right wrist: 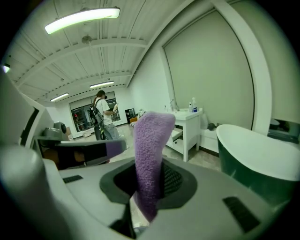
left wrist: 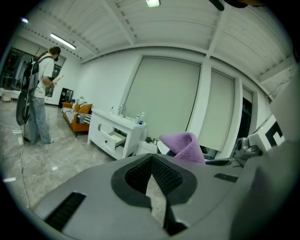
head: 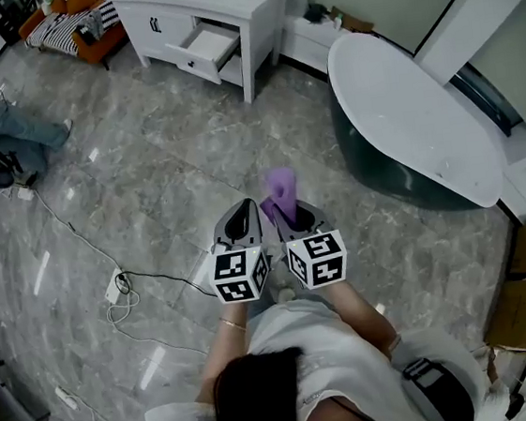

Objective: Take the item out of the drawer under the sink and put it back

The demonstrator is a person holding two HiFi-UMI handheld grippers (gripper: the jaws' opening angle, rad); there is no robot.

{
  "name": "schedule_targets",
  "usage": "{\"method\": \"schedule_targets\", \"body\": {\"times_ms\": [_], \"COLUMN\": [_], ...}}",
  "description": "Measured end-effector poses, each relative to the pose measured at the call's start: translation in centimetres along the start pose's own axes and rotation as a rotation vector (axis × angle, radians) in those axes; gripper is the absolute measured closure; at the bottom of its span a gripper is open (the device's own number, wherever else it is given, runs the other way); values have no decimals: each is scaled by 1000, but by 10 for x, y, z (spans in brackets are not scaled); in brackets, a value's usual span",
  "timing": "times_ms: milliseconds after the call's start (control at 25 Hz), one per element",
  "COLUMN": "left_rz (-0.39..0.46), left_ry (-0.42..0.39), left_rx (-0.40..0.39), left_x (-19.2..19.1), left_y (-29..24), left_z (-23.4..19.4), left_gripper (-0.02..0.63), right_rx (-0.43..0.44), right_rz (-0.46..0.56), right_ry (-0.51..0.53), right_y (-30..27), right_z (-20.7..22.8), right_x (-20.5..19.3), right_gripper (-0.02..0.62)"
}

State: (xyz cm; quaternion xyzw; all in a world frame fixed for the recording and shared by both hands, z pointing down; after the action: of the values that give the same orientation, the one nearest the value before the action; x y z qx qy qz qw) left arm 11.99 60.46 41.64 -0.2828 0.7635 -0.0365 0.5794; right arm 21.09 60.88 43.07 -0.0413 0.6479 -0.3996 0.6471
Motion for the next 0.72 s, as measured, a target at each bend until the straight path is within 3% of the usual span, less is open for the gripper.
{"method": "schedule_targets", "body": {"times_ms": [360, 720], "left_rz": [-26, -61], "left_ry": [40, -19], "left_rx": [-13, -78], "left_x": [43, 65], "left_y": [-38, -43], "left_z": [-77, -132], "left_gripper": [602, 603], "right_rx": [-7, -48], "right_rz": [-14, -1], "right_ry": [3, -44], "right_y": [-68, -115], "right_z": [-22, -50], "right_x": [49, 73], "right_gripper": [506, 506]}}
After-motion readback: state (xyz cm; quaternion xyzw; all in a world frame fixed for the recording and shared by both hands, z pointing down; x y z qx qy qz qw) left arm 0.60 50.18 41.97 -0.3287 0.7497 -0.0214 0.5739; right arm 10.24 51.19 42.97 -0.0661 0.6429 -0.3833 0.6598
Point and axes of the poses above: the fingertips, and each gripper's own axes: y backward along the fingers, z to its right, x out of its top, the point moved 3 cm from there along y, backward along the fingers, and after that the axes turned 6 degrees about -z, right-handed, at the moved point
